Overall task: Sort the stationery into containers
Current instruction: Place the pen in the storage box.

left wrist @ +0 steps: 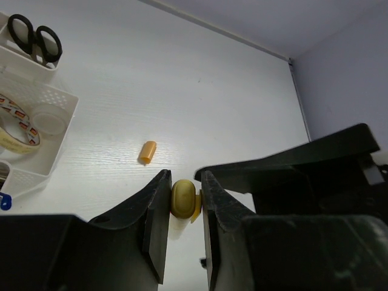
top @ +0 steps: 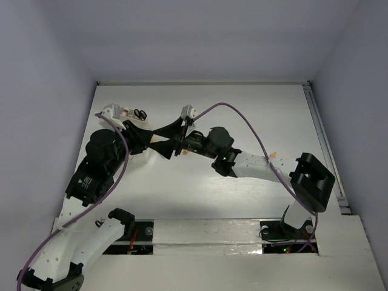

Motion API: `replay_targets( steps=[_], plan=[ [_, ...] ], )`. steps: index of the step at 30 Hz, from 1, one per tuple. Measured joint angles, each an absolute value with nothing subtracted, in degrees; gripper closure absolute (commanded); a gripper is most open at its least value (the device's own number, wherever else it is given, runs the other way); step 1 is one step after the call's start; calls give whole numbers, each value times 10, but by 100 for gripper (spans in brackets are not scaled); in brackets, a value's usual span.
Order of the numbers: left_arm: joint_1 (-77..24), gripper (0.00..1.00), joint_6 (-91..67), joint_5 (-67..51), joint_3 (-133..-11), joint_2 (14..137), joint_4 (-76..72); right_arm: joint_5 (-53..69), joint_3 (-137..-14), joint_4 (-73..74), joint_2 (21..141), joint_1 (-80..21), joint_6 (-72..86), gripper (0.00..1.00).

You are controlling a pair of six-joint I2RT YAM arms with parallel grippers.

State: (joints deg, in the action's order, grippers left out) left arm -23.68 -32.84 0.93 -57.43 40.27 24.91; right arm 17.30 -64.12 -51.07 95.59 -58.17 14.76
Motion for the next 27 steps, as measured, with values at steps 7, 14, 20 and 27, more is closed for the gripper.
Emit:
replay_targets(
  steps=[7, 14, 20, 27],
  plan=[
    [-234, 100, -305, 52, -574, 438, 251, 163, -596, -517, 914, -582, 150, 26],
    [-221, 100, -260, 177, -644, 464, 298, 131, -506, -529, 844, -581, 140, 24],
    [-186, 100, -229, 306, -699, 462, 311, 110, -474, -526, 807, -578, 133, 24],
    [-129, 100, -214, 382, -679, 465, 309, 107, -459, -522, 774, -571, 133, 24]
  ],
)
